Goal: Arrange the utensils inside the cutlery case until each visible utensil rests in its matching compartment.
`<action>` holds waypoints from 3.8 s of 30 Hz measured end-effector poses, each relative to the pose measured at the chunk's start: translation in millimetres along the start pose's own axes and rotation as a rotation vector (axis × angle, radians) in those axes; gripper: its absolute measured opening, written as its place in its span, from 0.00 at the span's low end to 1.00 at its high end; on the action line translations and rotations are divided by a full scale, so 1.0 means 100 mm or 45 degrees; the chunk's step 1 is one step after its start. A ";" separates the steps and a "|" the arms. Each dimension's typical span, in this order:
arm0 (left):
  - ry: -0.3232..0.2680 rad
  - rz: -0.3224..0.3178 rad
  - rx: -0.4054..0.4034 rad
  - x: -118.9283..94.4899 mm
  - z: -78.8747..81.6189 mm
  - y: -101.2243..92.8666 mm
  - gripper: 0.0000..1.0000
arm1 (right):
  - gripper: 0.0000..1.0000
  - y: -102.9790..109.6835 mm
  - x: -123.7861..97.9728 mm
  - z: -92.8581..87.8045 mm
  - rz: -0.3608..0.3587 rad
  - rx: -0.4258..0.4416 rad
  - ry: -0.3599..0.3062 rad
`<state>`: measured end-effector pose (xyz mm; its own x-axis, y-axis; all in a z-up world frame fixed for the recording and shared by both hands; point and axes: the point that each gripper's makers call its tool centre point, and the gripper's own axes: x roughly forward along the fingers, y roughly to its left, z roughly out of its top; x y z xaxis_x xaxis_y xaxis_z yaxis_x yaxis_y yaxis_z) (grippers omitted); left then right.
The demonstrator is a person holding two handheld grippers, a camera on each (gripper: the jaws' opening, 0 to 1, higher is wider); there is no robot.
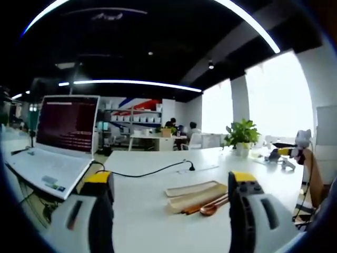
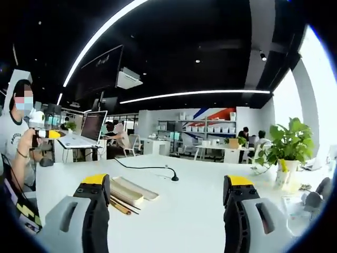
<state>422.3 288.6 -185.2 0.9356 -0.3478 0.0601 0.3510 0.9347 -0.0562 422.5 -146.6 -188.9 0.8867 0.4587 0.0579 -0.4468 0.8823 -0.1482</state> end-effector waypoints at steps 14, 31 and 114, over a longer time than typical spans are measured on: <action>-0.034 -0.008 0.004 -0.03 0.04 -0.02 0.94 | 0.84 0.80 0.60 0.15 0.428 -0.357 0.187; -0.001 -0.040 0.006 0.01 -0.01 -0.07 0.93 | 0.63 1.34 1.21 -0.24 0.735 -0.606 0.554; 0.078 -0.160 0.118 0.18 -0.12 -0.43 0.87 | 0.03 2.22 1.77 -1.74 1.277 -0.723 1.281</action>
<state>424.8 241.2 -194.0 0.8860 -0.4638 0.0002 0.4634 0.8853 0.0401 501.7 111.9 -383.4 0.0713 0.3568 -0.9315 -0.9971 -0.0011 -0.0767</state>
